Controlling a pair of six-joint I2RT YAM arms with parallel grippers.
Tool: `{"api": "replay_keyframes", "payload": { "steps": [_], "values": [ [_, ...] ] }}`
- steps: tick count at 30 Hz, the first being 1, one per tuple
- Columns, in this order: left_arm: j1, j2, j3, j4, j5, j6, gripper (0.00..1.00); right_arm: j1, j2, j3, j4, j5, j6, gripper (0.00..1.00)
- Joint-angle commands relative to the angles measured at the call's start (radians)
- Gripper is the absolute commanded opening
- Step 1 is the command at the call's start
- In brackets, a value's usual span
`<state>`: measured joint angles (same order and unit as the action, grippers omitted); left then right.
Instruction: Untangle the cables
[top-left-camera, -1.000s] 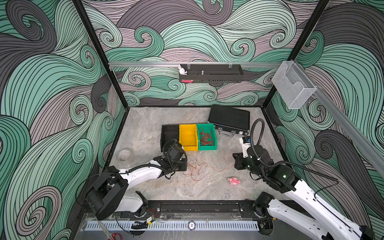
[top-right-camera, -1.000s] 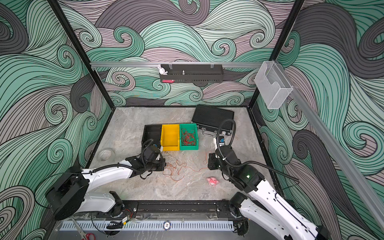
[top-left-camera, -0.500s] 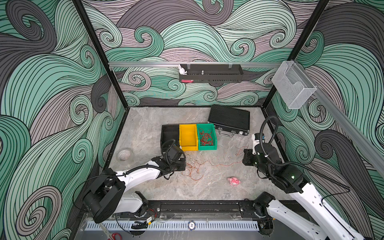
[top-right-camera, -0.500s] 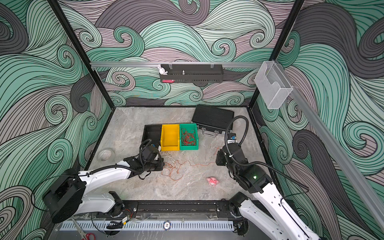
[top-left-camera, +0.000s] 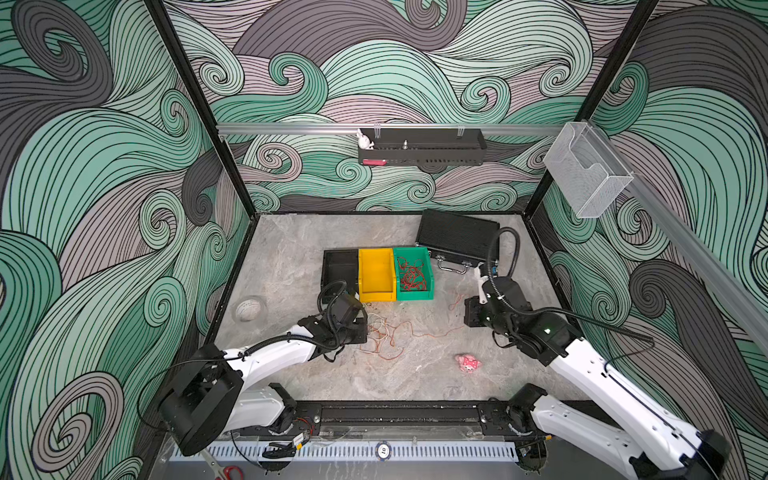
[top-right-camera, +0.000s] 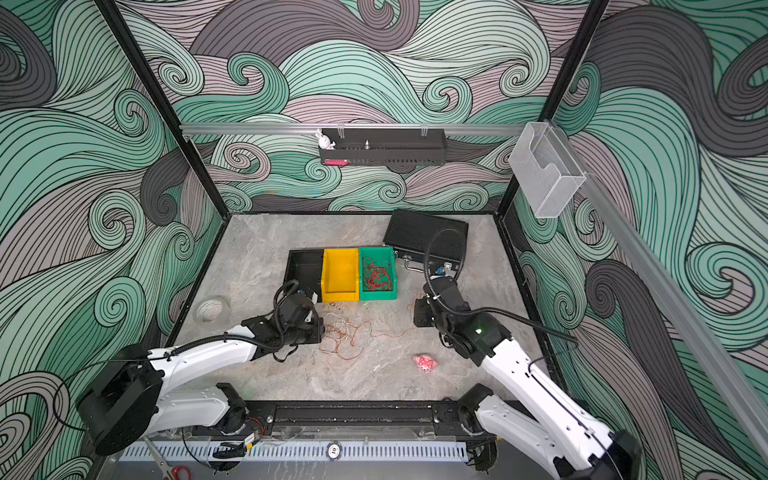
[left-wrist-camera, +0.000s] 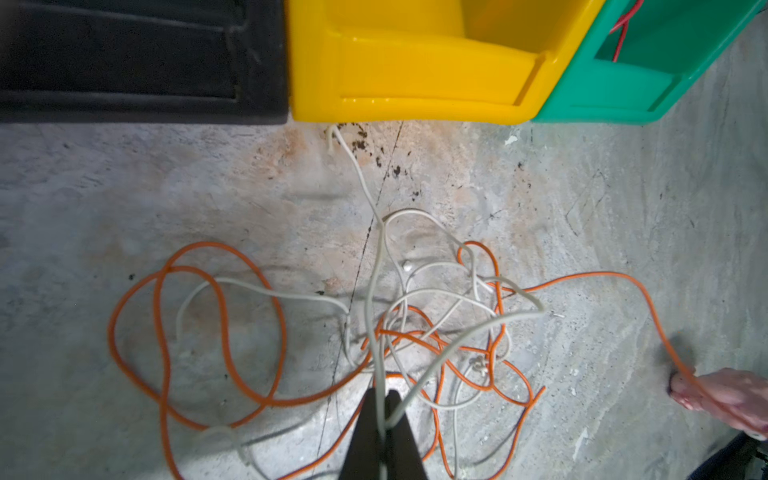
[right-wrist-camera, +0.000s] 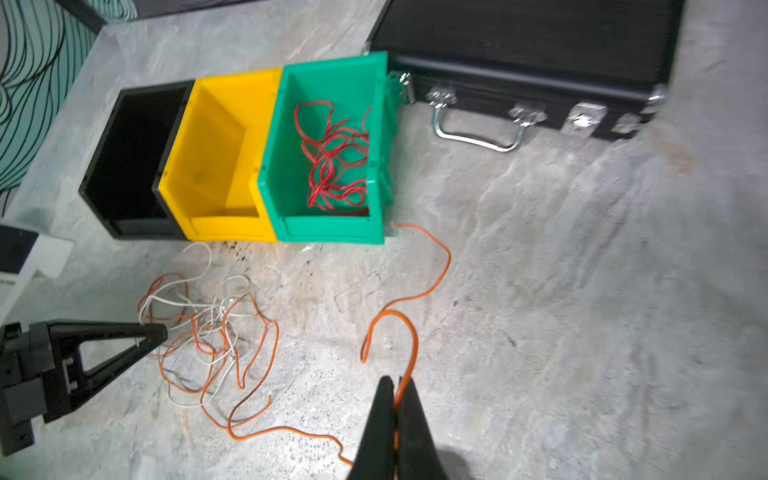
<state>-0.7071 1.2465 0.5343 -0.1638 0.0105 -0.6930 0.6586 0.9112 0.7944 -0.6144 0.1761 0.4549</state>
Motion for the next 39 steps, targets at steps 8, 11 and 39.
{"api": "replay_keyframes", "payload": {
  "steps": [8,11,39],
  "values": [
    [0.008,0.006,-0.006,0.019,0.017,-0.011,0.00,0.154,0.247,-0.054,0.295,-0.141,0.085,0.06],
    [0.008,0.014,-0.008,0.028,0.024,-0.012,0.00,0.171,0.325,-0.052,0.345,-0.187,0.093,0.07],
    [0.008,0.010,-0.025,0.050,0.038,-0.025,0.00,0.237,0.700,-0.066,0.600,-0.303,0.226,0.24]
  ]
}}
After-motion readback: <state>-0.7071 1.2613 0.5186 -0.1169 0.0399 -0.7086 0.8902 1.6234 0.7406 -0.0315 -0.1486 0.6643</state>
